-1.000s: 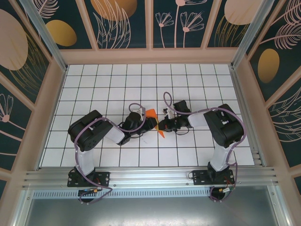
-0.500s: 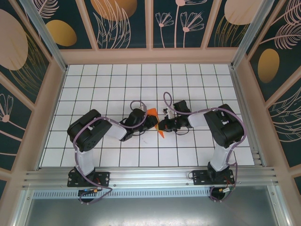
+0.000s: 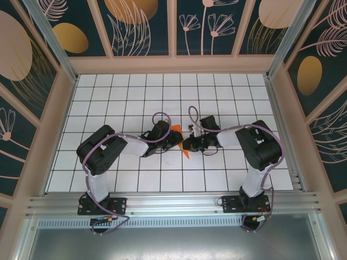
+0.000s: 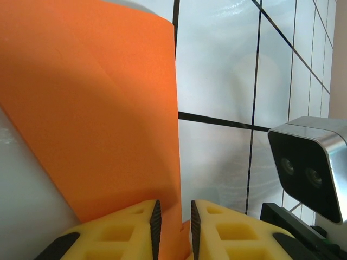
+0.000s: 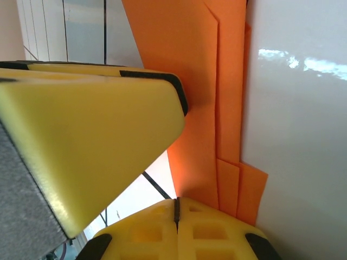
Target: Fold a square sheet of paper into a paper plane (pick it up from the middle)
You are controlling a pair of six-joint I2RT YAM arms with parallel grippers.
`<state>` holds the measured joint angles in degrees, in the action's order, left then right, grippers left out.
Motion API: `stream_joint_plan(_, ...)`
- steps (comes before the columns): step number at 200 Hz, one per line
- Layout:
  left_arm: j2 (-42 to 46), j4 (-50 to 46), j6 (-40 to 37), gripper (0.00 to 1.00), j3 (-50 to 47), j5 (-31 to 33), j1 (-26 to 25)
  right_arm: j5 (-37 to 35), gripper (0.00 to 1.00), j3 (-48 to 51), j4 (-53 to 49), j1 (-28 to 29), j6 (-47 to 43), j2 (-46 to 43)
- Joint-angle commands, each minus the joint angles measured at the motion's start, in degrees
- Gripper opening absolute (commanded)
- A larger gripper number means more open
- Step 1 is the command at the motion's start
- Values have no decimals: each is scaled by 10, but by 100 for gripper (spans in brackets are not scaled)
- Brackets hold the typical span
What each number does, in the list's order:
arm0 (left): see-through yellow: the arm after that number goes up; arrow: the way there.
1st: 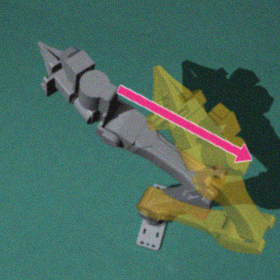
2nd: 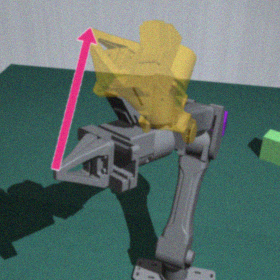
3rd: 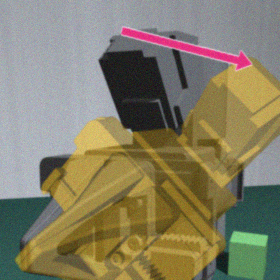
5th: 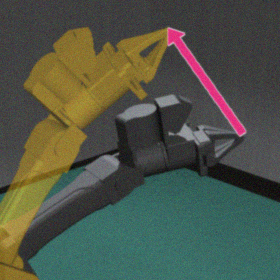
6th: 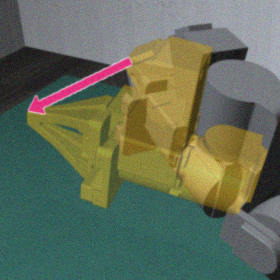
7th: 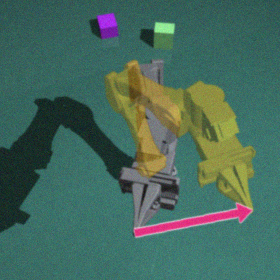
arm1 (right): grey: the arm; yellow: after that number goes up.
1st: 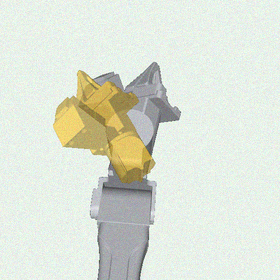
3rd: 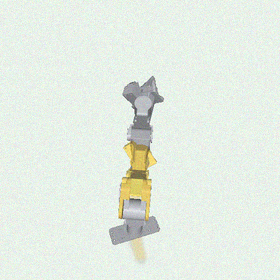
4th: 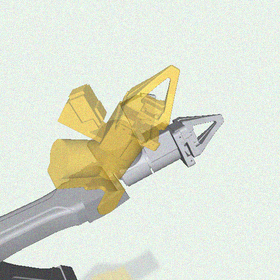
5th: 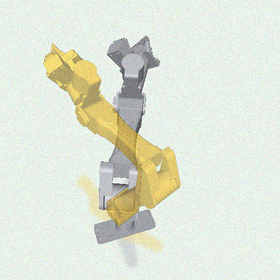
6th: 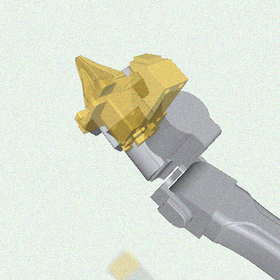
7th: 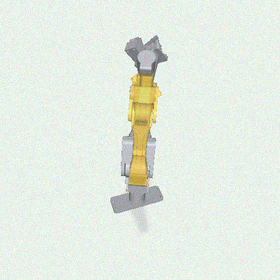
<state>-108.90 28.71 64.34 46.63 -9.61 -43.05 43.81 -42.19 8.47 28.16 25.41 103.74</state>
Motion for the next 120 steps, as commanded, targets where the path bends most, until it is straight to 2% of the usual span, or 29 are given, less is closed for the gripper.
stream_joint_plan(1,-10,-58,-31,27,-2,84,43,-95,0,36,-79,-10,-21,22)
stream_joint_plan(61,-19,-119,-56,30,50,86,67,-94,0,40,-75,-11,-20,19)
stream_joint_plan(120,-48,-138,-75,32,87,71,80,-91,0,41,-74,-12,-22,18)
